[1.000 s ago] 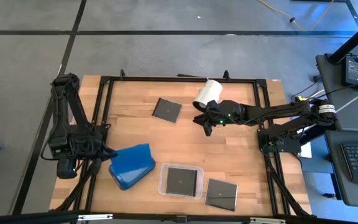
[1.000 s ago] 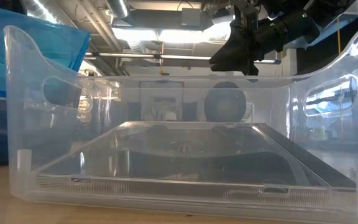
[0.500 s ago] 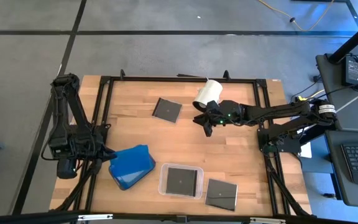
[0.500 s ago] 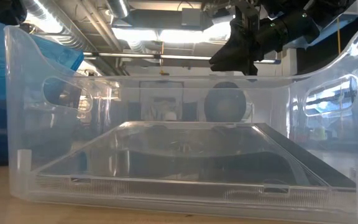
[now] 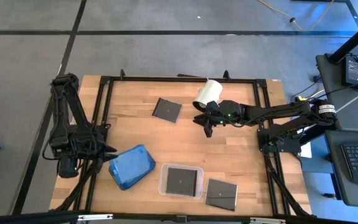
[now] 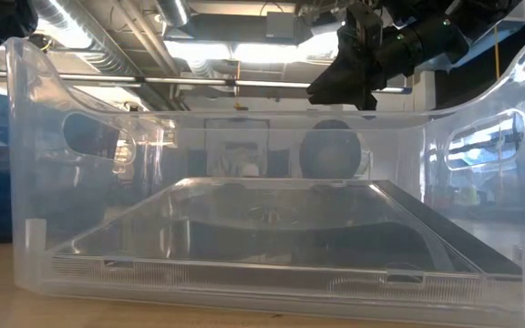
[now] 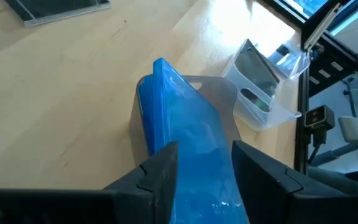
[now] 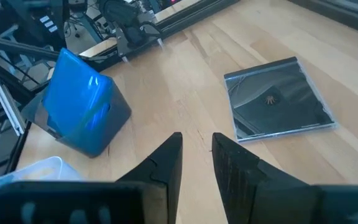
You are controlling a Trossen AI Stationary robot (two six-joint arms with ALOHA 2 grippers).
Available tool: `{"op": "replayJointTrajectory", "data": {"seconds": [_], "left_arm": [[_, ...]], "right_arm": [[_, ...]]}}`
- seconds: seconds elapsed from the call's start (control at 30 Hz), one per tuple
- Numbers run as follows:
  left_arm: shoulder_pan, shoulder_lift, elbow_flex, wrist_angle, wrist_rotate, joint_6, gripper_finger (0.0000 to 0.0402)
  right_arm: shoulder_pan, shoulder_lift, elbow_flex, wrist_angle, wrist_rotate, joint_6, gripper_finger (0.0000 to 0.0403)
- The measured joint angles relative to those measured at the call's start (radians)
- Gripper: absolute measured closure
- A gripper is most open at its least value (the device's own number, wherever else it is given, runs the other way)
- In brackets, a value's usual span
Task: Pick & place jewel cases by type
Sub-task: Put the blue CD case into the black bin
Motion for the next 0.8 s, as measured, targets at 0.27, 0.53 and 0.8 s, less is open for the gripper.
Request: {"op": "replayJointTrajectory", "data": {"seconds": [0.27,0.53,0.8], "left_arm": [[0.064,-0.042,0.0,-0.006,-0.167,0.078,0.0239],[0.337,-0.035,0.0,-0.003,0.088,0.179,0.0237],[0.48,-0.002,0.0,0.069,0.272,0.233,0.0239]], "right_arm": [[0.0,0.0,0.0,0.001,0.0,-0.04,0.0311],[0.0,0.0,0.0,0.001,0.0,-0.131,0.0312],[0.0,0.0,0.0,0.0,0.0,-0.187,0.0312]]}}
